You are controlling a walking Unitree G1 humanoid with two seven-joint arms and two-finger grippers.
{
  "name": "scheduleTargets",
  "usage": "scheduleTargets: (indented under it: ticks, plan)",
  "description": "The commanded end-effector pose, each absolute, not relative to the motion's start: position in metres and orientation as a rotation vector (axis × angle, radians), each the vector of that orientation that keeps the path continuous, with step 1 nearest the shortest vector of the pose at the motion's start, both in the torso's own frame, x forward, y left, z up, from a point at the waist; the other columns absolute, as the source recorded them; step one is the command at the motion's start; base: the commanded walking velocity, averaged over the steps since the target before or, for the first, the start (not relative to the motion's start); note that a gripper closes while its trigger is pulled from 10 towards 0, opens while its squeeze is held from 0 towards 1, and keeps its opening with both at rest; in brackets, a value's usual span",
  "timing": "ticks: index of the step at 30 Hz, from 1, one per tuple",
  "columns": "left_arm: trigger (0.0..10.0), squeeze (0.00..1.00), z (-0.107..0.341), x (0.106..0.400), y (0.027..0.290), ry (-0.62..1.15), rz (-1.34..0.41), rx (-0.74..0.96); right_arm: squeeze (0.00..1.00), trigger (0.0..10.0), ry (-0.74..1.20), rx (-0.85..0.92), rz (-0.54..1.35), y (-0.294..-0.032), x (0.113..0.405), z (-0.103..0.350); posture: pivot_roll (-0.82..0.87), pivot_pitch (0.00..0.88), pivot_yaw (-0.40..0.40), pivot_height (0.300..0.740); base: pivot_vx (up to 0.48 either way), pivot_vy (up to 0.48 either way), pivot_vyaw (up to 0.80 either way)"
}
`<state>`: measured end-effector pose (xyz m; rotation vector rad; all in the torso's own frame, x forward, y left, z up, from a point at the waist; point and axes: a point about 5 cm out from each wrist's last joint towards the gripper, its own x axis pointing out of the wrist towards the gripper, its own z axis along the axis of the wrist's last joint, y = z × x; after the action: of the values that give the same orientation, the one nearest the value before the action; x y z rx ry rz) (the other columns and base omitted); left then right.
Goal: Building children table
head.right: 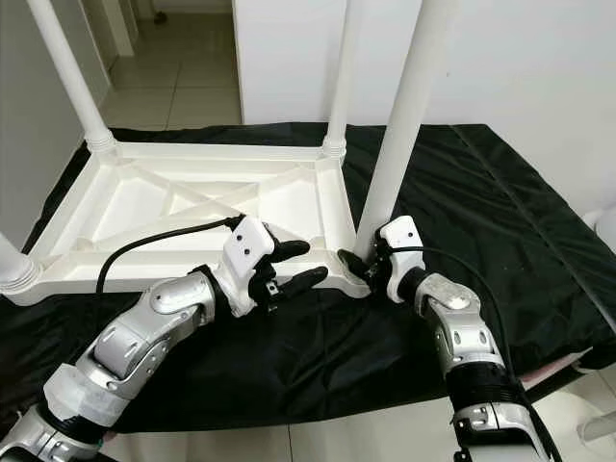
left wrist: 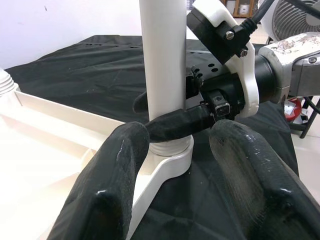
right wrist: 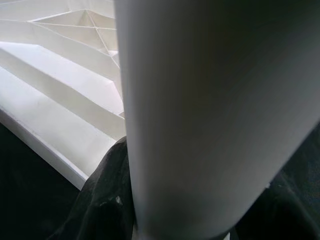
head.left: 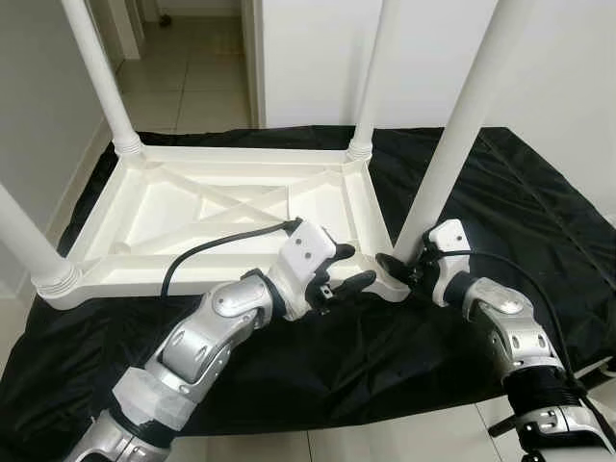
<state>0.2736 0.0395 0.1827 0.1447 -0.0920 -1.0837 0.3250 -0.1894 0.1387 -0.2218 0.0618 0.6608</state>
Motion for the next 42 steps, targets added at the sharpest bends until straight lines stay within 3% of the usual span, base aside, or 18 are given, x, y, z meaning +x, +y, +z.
scheduleTargets:
  ticks: [1, 3, 5, 19, 28, 37, 42]
  plan:
    - [10.0, 0.0, 0.182, 0.267, 0.036, -0.087, -1.189, 0.168, 0.0, 0.0, 0.109, -0.251, 0.712, -0.183, 0.324, 0.128, -0.05, 0.0, -0.005, 0.74, 0.0, 0.0, 0.0]
    - [10.0, 0.0, 0.182, 0.267, 0.036, -0.087, -1.189, 0.168, 0.0, 0.0, 0.107, -0.252, 0.711, -0.184, 0.325, 0.128, -0.05, 0.0, -0.005, 0.74, 0.0, 0.0, 0.0]
    - [10.0, 0.0, 0.182, 0.267, 0.036, -0.086, -1.189, 0.166, 0.0, 10.0, 0.105, -0.244, 0.679, -0.187, 0.326, 0.128, -0.06, 0.0, -0.003, 0.74, 0.0, 0.0, 0.0]
    - [10.0, 0.0, 0.182, 0.267, 0.036, -0.084, -1.182, 0.16, 0.0, 10.0, 0.079, -0.128, 0.406, -0.192, 0.335, 0.132, -0.06, 0.004, -0.011, 0.74, 0.0, 0.0, 0.0]
    - [10.0, 0.0, 0.181, 0.266, 0.037, -0.08, -1.178, 0.151, 0.0, 10.0, 0.043, 0.007, 0.151, -0.174, 0.334, 0.138, -0.07, 0.014, -0.01, 0.74, 0.0, 0.0, 0.0]
    - [10.0, 0.0, 0.182, 0.267, 0.035, -0.081, -1.183, 0.148, 0.0, 10.0, 0.023, 0.131, -0.265, -0.146, 0.321, 0.135, -0.08, 0.018, -0.005, 0.74, 0.0, 0.0, 0.0]
    - [10.0, 0.0, 0.182, 0.267, 0.034, -0.082, -1.186, 0.144, 0.0, 10.0, 0.007, 0.135, -0.281, -0.137, 0.319, 0.14, -0.08, 0.019, -0.001, 0.74, 0.0, 0.0, 0.0]
